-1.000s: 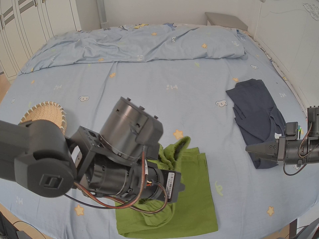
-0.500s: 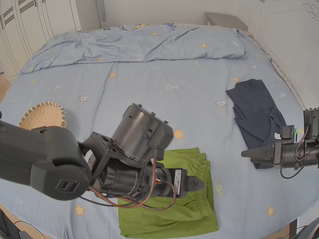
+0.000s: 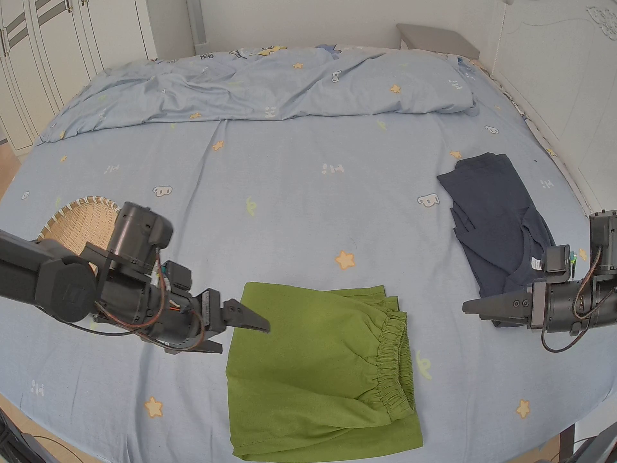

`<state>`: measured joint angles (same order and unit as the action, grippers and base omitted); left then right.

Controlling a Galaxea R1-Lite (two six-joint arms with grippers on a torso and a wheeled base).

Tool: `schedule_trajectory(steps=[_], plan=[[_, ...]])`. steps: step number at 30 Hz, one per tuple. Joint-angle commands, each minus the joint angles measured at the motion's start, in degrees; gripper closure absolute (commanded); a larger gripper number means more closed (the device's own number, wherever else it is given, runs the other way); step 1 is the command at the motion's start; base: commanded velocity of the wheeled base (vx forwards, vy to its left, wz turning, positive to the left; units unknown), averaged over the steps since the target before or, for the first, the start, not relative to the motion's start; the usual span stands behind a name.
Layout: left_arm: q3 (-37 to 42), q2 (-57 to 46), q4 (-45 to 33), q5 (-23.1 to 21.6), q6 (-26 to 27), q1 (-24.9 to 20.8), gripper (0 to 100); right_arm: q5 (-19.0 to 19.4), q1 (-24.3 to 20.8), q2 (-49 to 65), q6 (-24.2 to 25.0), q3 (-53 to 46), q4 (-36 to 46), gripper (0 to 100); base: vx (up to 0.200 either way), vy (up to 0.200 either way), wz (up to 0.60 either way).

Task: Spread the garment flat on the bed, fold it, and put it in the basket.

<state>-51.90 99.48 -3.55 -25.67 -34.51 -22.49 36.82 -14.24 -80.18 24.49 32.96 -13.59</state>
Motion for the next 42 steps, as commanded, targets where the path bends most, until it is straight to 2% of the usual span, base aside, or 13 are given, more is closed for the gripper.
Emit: schedule_trajectory(steps=[1, 6, 13, 14, 20, 21, 24, 27, 32, 33, 39, 40, 42], plan=[[9.3, 4.5, 6.1, -9.2, 5.9, 13.3, 0, 0.0, -1.3, 3.6, 0.3, -0.5, 0.1, 0, 0.0, 0.0, 0.0], [10.5, 8.1, 7.2, -10.3, 8.9, 11.9, 0, 0.0, -1.2, 3.5, 0.2, -0.5, 0.1, 0, 0.0, 0.0, 0.0], [10.3, 9.3, 8.6, -10.4, 8.2, 7.8, 0, 0.0, -1.3, 3.2, 0.2, -0.7, 0.1, 0, 0.0, 0.0, 0.0], [10.7, 10.1, 10.8, -11.2, 7.9, 5.9, 0, 0.0, -1.3, 3.2, 0.2, -0.8, 0.0, 0, 0.0, 0.0, 0.0], [10.8, 14.3, 16.0, -11.1, 2.8, -0.1, 0, 0.0, -1.2, 3.1, 0.1, -0.8, -0.2, 0, 0.0, 0.0, 0.0], [10.9, 15.1, 20.2, -10.6, -1.3, -2.6, 0, 0.0, -1.3, 3.2, 0.1, -0.9, -0.2, 0, 0.0, 0.0, 0.0], [12.0, 15.9, 26.0, -10.2, -5.6, -5.2, 0, 0.0, -1.3, 3.2, 0.1, -0.9, -0.2, 0, 0.0, 0.0, 0.0], [13.9, 16.1, 30.4, -8.9, -6.2, -6.0, 0, 0.0, -1.3, 3.2, 0.1, -1.0, -0.2, 0, 0.0, 0.0, 0.0], [15.1, 16.2, 32.4, -8.8, -6.2, -6.2, 0, 0.0, -1.3, 3.3, 0.1, -0.9, -0.2, 0, 0.0, 0.0, 0.0], [15.0, 16.2, 32.4, -8.7, -6.2, -6.1, 100, 0.0, -1.3, 3.3, 0.1, -0.9, -0.2, 0, 0.0, 0.0, 0.0], [14.8, 15.1, 32.0, -8.4, -6.1, -4.1, 100, 0.0, -1.3, 3.2, 0.1, -0.9, 0.1, 0, 0.0, 0.0, 0.0], [14.5, 11.7, 31.6, -8.5, -6.5, -0.6, 100, 0.0, -1.4, 3.1, 0.2, -0.9, 0.1, 0, 0.0, 0.0, 0.0], [14.0, 7.8, 30.6, -9.1, -7.6, 1.5, 100, 0.0, -1.4, 3.1, 0.2, -0.9, 0.1, 0, 0.0, 0.0, 0.0]])
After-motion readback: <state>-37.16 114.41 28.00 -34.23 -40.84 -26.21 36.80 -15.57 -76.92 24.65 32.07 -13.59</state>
